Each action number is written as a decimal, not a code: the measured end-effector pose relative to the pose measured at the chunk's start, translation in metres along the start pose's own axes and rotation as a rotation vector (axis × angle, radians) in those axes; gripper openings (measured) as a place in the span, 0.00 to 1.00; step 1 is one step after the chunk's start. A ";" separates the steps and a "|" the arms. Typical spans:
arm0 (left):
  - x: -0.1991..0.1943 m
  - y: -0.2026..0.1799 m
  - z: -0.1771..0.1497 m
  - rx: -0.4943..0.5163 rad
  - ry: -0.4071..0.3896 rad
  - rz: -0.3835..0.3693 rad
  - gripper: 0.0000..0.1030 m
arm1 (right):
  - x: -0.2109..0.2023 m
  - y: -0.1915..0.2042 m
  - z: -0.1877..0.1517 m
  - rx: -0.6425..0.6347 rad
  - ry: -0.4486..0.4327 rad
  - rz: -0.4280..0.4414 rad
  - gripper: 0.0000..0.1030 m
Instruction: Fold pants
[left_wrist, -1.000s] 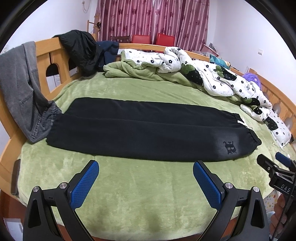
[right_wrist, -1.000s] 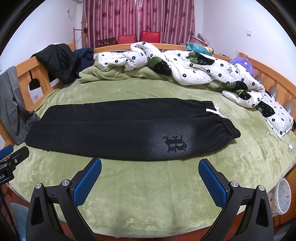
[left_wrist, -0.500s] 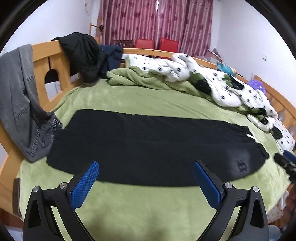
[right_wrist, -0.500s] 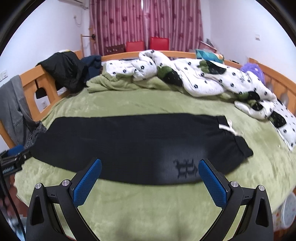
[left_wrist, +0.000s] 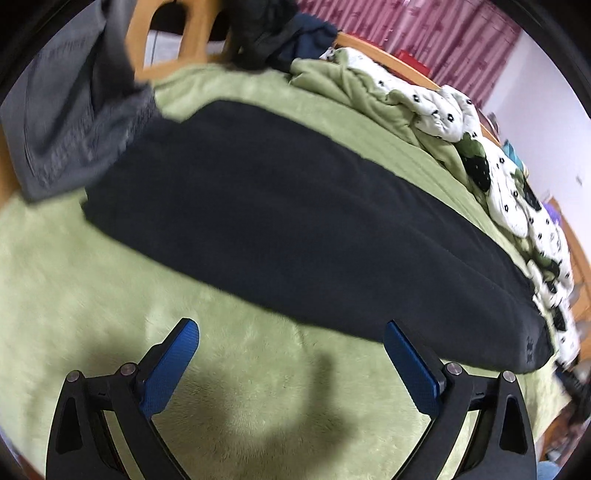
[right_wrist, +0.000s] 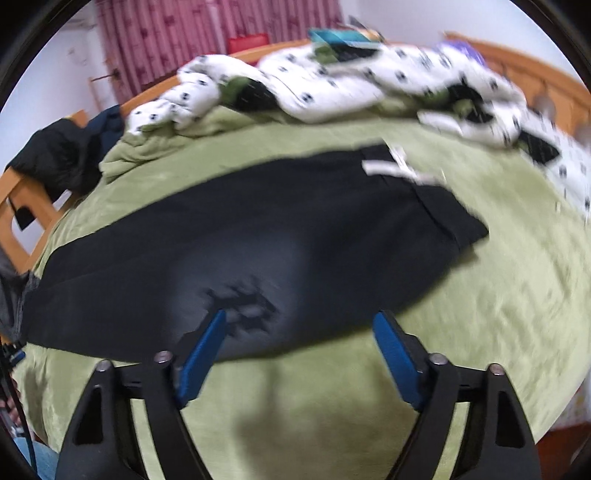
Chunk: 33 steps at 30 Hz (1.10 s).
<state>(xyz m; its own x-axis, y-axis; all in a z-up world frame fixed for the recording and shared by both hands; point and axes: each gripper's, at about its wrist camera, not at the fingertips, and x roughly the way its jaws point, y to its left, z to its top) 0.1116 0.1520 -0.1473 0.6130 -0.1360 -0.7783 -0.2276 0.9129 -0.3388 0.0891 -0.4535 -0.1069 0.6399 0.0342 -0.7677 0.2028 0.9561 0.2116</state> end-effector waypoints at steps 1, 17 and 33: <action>0.007 0.003 -0.002 -0.020 0.008 -0.018 0.94 | 0.006 -0.008 -0.005 0.023 0.008 0.005 0.72; 0.049 0.005 0.030 -0.099 -0.038 0.065 0.18 | 0.071 -0.030 0.000 0.234 0.019 0.165 0.29; 0.027 -0.046 0.138 0.035 -0.288 0.051 0.11 | 0.058 0.018 0.123 0.083 -0.193 0.297 0.15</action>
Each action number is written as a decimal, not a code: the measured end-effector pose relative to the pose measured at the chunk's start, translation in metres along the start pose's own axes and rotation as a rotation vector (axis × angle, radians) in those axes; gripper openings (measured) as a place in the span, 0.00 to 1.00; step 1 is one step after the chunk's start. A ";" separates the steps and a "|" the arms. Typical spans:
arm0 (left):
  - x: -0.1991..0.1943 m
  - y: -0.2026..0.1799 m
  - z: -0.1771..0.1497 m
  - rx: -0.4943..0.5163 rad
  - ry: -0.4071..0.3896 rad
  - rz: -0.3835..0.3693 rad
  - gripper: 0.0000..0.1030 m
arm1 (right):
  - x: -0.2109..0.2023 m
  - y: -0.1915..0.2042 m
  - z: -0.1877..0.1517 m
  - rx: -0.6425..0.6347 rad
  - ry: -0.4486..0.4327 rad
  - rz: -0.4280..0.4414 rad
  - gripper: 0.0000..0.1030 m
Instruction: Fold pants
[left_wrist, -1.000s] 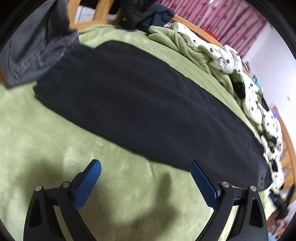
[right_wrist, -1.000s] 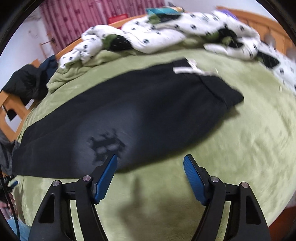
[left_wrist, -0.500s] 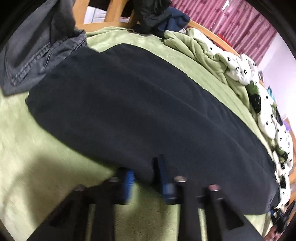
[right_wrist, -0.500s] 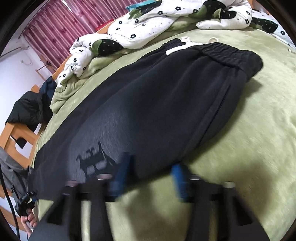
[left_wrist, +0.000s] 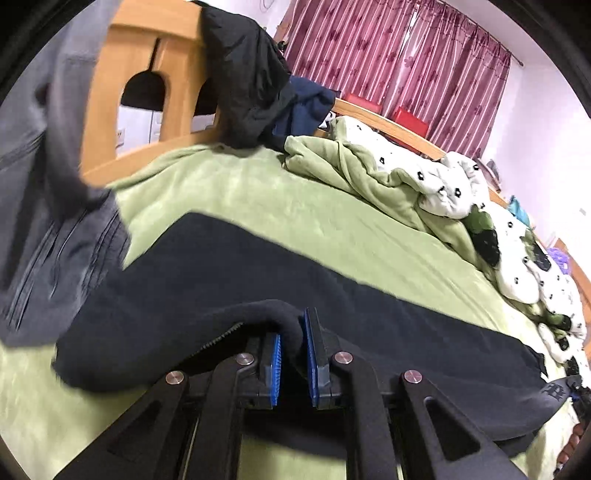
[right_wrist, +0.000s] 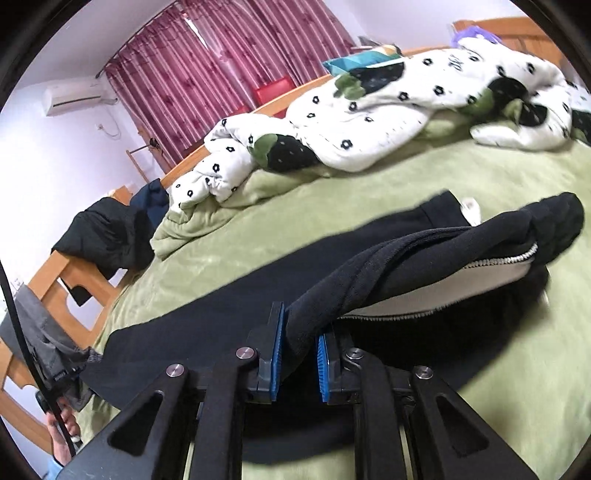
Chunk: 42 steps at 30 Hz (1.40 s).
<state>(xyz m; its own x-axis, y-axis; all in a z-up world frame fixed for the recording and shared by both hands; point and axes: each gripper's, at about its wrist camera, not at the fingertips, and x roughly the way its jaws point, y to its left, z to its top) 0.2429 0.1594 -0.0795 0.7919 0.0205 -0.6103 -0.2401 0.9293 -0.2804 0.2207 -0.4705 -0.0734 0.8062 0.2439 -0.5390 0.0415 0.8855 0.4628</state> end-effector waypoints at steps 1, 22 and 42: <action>0.011 -0.006 0.008 0.009 -0.001 0.010 0.11 | 0.009 0.003 0.005 -0.009 -0.001 -0.007 0.15; 0.067 -0.036 -0.021 0.103 0.167 0.034 0.67 | 0.077 0.014 -0.012 -0.092 0.121 -0.241 0.57; 0.050 0.035 -0.087 -0.323 0.276 -0.237 0.65 | 0.021 -0.087 -0.074 0.267 0.104 -0.104 0.67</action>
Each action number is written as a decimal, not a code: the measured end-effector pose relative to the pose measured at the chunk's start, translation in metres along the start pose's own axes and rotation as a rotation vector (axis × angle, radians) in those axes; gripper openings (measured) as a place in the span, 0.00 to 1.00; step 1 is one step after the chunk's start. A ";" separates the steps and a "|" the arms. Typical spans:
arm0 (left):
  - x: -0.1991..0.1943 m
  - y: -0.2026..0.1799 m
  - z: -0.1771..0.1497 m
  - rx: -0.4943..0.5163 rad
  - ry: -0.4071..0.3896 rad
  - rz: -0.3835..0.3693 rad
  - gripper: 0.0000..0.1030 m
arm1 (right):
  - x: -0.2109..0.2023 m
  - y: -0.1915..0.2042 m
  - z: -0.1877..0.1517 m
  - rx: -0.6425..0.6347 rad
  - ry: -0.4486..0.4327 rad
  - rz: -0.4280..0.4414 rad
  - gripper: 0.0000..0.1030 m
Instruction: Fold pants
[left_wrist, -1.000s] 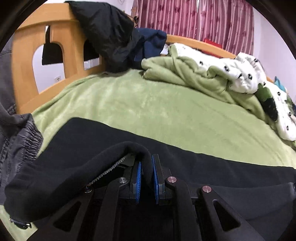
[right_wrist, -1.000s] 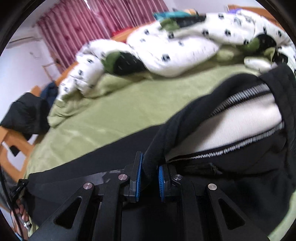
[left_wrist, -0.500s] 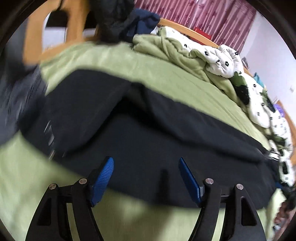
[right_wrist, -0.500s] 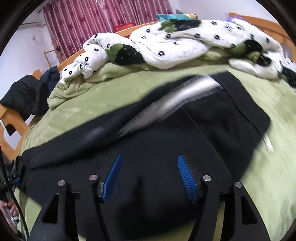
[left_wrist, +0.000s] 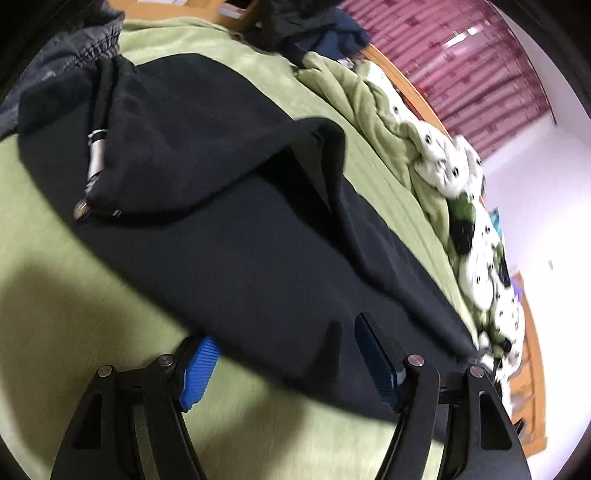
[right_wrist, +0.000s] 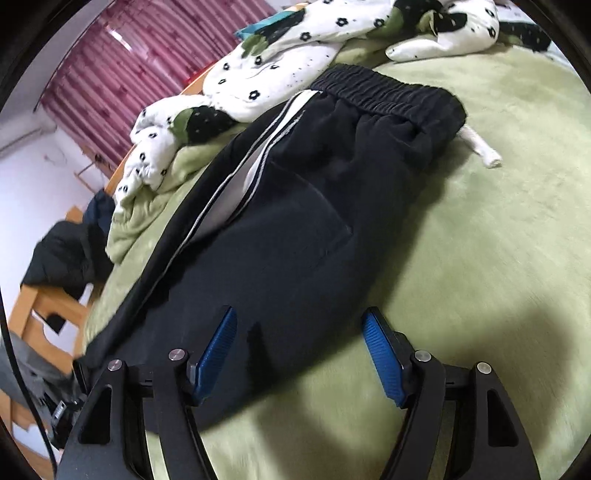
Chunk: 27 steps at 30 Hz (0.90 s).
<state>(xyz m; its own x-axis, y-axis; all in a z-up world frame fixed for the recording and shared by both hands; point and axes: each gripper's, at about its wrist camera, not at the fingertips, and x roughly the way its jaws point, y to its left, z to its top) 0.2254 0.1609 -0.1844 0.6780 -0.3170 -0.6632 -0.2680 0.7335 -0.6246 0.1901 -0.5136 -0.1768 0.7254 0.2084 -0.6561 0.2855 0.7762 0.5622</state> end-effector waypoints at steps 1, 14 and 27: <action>0.004 -0.001 0.004 -0.009 -0.008 0.013 0.59 | 0.005 0.000 0.006 0.008 -0.003 0.001 0.67; -0.024 -0.013 -0.006 0.095 -0.054 0.118 0.10 | -0.002 -0.014 0.031 0.119 -0.039 0.046 0.14; -0.113 -0.008 -0.111 0.256 0.024 0.083 0.10 | -0.131 -0.070 -0.018 0.047 -0.057 0.040 0.09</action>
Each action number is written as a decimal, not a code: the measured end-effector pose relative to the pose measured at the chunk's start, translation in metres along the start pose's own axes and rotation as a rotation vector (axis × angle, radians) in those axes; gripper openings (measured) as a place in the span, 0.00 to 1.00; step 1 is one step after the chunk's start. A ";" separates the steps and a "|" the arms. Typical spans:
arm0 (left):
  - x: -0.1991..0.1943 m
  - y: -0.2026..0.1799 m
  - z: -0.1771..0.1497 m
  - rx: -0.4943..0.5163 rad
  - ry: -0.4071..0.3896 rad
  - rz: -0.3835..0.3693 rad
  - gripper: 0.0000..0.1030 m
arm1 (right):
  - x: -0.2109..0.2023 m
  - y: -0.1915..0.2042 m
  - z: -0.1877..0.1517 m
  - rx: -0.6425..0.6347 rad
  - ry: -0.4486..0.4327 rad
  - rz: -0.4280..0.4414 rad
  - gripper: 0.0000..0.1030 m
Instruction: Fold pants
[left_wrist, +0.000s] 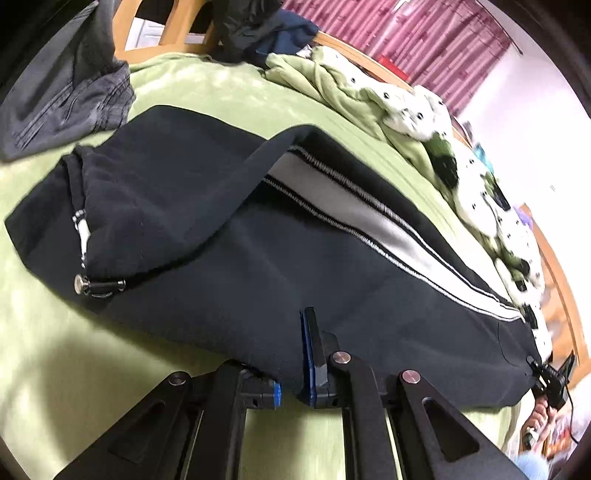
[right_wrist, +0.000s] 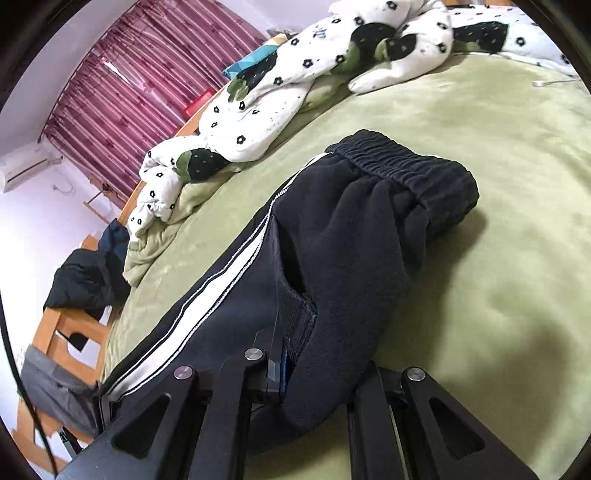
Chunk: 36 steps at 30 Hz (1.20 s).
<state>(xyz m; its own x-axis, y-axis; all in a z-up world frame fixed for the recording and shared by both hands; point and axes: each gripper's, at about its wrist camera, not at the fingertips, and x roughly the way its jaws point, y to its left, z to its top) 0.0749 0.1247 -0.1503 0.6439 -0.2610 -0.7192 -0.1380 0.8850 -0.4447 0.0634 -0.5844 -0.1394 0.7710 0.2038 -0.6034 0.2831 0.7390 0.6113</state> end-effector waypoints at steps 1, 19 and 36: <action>-0.004 0.000 -0.008 0.003 0.003 -0.006 0.10 | -0.009 -0.008 -0.006 0.000 0.004 -0.006 0.09; -0.044 0.003 -0.043 0.057 -0.047 0.140 0.54 | -0.007 -0.078 0.023 0.150 -0.054 -0.100 0.63; -0.083 -0.001 -0.023 0.136 -0.171 0.237 0.54 | -0.024 -0.077 0.036 -0.028 -0.067 -0.226 0.56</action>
<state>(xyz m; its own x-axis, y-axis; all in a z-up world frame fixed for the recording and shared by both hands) 0.0041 0.1364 -0.1028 0.7245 0.0166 -0.6891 -0.2044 0.9599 -0.1917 0.0439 -0.6686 -0.1537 0.7262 -0.0116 -0.6873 0.4377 0.7788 0.4494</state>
